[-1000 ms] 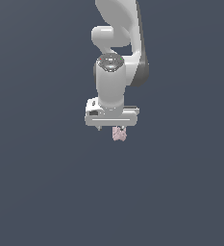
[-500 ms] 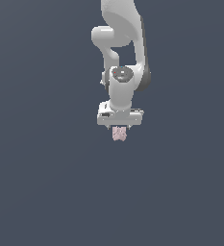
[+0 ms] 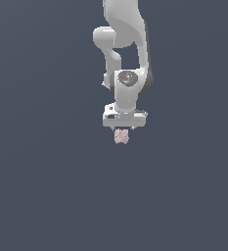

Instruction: Pick up the object and move it to a goal position.

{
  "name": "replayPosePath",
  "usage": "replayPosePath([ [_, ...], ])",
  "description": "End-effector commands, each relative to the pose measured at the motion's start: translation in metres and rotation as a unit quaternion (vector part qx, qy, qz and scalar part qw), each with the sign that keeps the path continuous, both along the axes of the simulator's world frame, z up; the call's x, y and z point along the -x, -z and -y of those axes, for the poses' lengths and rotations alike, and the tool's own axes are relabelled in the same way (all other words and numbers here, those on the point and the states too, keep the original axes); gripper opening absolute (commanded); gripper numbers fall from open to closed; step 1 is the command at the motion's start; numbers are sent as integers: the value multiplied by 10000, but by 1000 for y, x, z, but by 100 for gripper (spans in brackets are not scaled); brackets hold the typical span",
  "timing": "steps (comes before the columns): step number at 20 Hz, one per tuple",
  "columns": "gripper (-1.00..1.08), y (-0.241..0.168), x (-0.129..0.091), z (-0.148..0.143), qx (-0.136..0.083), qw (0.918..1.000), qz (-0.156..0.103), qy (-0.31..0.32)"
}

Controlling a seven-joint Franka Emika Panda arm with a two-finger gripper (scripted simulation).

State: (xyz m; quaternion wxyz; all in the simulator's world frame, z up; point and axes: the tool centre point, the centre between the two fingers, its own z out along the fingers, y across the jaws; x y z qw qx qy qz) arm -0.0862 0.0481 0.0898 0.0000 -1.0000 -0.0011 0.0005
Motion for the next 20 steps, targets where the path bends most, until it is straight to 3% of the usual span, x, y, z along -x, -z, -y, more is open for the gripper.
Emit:
replayPosePath([
  [1, 100, 0, 0, 0, 0, 10000, 3, 2],
  [19, 100, 51, 1, 0, 0, 10000, 6, 6],
  [20, -100, 51, 1, 0, 0, 10000, 6, 6],
])
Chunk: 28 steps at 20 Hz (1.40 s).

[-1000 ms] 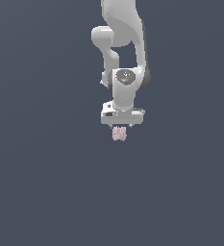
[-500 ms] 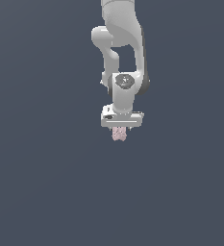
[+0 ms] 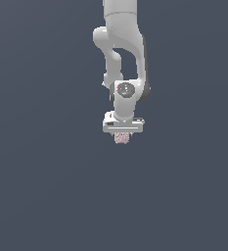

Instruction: Pick up the object and move it to a goal position.

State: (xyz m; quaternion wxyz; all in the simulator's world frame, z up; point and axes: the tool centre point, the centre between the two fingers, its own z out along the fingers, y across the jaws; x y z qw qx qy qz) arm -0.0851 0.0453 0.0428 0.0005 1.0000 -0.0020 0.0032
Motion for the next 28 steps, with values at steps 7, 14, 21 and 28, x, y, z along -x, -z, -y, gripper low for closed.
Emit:
replayPosePath([
  [7, -100, 4, 2, -3, -5, 10000, -31, -26],
  [14, -100, -1, 0, -6, -5, 10000, -27, -22],
  [21, -100, -25, -12, -26, -5, 10000, -27, -22],
  [28, -100, -68, -36, -62, -5, 10000, -27, -22],
])
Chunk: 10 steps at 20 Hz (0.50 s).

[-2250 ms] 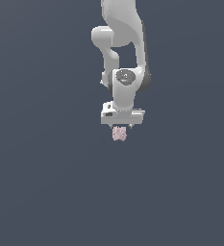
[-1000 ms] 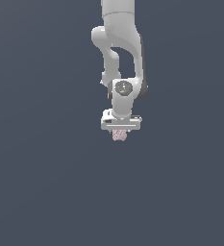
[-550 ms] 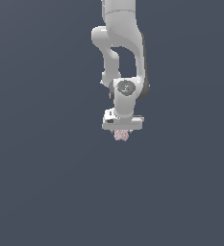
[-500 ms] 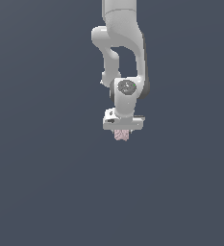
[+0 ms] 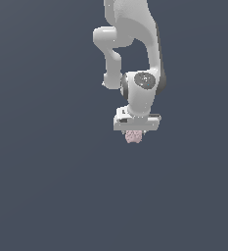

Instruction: Pick up the object and move it to a goal position.

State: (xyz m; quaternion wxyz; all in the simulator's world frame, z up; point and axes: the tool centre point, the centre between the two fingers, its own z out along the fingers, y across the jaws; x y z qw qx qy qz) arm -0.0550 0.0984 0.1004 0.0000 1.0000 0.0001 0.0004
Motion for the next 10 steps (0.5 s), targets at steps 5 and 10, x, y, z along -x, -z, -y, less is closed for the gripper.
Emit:
replayPosePath([
  [5, -100, -48, -27, -40, 1, 10000, -1, -3],
  [10, -100, -78, -44, -66, 1, 10000, -1, -3],
])
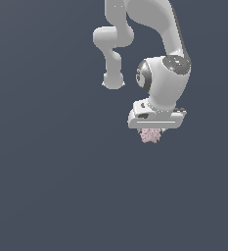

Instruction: Pick up the object and move it to a goal position.

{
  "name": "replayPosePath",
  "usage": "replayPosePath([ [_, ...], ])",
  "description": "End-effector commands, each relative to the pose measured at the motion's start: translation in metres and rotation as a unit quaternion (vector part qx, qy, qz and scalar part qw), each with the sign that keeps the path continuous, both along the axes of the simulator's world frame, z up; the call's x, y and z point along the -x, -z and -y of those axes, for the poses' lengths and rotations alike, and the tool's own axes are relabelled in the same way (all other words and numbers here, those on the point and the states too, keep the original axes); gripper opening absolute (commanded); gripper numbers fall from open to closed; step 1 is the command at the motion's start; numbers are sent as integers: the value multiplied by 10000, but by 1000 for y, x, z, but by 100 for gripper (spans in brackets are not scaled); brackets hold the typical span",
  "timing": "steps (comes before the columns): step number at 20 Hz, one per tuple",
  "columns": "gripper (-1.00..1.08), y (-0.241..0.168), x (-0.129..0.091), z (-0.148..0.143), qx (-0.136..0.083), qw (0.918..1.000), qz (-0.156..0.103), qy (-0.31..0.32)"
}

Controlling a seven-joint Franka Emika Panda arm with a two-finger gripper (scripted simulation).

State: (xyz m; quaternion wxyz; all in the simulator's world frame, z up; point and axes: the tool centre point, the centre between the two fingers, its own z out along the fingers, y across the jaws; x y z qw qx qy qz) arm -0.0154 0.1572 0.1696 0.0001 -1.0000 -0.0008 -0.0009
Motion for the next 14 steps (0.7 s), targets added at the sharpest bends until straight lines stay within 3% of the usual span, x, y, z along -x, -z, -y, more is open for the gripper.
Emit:
replayPosePath([
  [1, -100, -13, -8, -11, 2, 10000, -6, 5],
  [14, -100, -38, -25, -33, 1, 10000, -8, 4],
])
